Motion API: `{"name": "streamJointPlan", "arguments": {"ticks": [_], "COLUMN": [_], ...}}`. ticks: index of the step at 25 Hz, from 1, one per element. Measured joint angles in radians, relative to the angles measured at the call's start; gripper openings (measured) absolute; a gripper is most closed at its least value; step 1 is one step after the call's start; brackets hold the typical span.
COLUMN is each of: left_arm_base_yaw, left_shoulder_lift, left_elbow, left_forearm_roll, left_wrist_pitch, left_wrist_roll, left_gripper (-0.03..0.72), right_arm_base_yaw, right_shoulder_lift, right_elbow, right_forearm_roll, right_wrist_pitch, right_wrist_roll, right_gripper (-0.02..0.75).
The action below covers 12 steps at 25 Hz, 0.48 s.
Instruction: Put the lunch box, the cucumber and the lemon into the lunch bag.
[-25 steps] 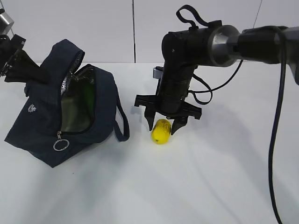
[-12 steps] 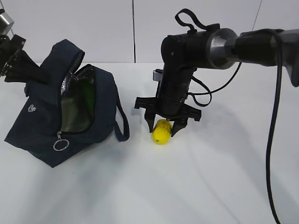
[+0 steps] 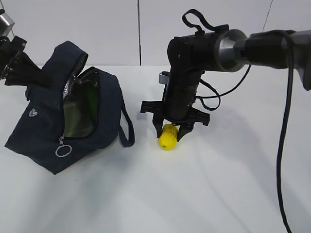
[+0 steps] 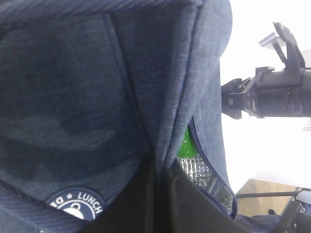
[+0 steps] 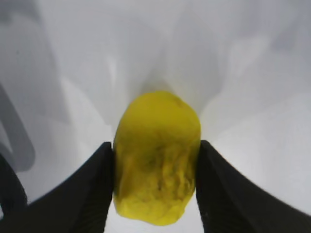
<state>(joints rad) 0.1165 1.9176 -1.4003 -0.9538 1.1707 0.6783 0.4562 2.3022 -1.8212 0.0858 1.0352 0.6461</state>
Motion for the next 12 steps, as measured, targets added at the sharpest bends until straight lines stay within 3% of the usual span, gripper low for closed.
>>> {"name": "streamJointPlan", "arguments": {"ticks": [6,12], "left_arm_base_yaw": [0.0,0.0], "left_shoulder_lift": [0.0,0.0], "left_elbow": [0.0,0.0], "left_forearm_roll": [0.0,0.002], "left_wrist_pitch": [0.0,0.0], "left_wrist_roll": [0.0,0.0], "left_gripper": [-0.009,-0.009], "right_arm_base_yaw": [0.0,0.0], "right_shoulder_lift": [0.0,0.003], "right_elbow": [-0.002,-0.143], "right_forearm_roll": [0.007,0.14], "right_wrist_pitch": [0.005,0.165], "right_wrist_roll": [-0.002,-0.157], "right_gripper": [0.347,0.344]}}
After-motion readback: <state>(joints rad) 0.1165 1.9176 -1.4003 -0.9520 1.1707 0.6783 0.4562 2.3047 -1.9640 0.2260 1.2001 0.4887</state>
